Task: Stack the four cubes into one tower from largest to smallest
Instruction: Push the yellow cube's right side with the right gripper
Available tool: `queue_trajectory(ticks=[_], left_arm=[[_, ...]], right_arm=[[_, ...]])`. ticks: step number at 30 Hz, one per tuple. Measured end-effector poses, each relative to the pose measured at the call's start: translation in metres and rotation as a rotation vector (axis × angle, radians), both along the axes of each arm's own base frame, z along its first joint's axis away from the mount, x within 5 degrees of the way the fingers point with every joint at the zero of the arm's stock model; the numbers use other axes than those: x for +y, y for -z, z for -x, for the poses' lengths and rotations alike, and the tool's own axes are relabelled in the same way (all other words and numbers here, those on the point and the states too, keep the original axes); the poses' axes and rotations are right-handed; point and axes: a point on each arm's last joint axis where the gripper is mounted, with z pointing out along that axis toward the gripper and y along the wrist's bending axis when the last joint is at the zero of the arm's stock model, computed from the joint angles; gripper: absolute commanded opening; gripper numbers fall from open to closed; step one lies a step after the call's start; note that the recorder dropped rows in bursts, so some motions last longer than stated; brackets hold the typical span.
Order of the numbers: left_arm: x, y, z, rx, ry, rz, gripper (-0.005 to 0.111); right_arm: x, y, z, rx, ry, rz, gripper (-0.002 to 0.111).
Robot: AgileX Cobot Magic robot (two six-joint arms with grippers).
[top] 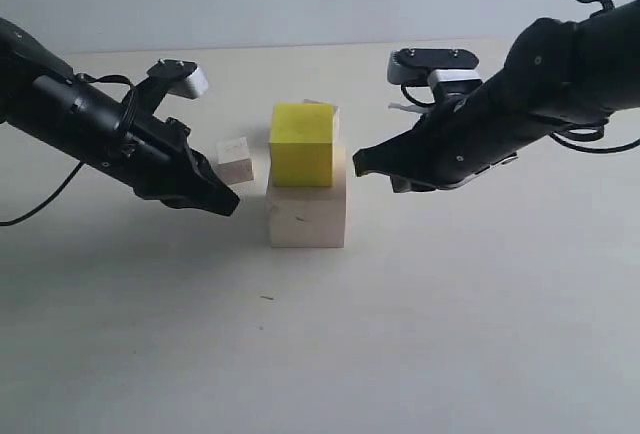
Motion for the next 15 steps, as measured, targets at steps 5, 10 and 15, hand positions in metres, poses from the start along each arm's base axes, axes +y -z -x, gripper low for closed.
queue_trajectory(ticks=[5, 10, 15], left_arm=[[0.000, 0.000, 0.000, -0.001, 0.003, -0.003, 0.000], [0.000, 0.000, 0.000, -0.001, 0.003, -0.003, 0.000], [0.000, 0.000, 0.000, -0.005, 0.001, -0.007, 0.000]], right_arm=[[0.011, 0.007, -0.001, 0.018, -0.034, -0.106, 0.000], [0.015, 0.010, -0.006, 0.020, -0.028, -0.136, 0.000], [0.020, 0.015, -0.008, 0.042, -0.028, -0.170, 0.000]])
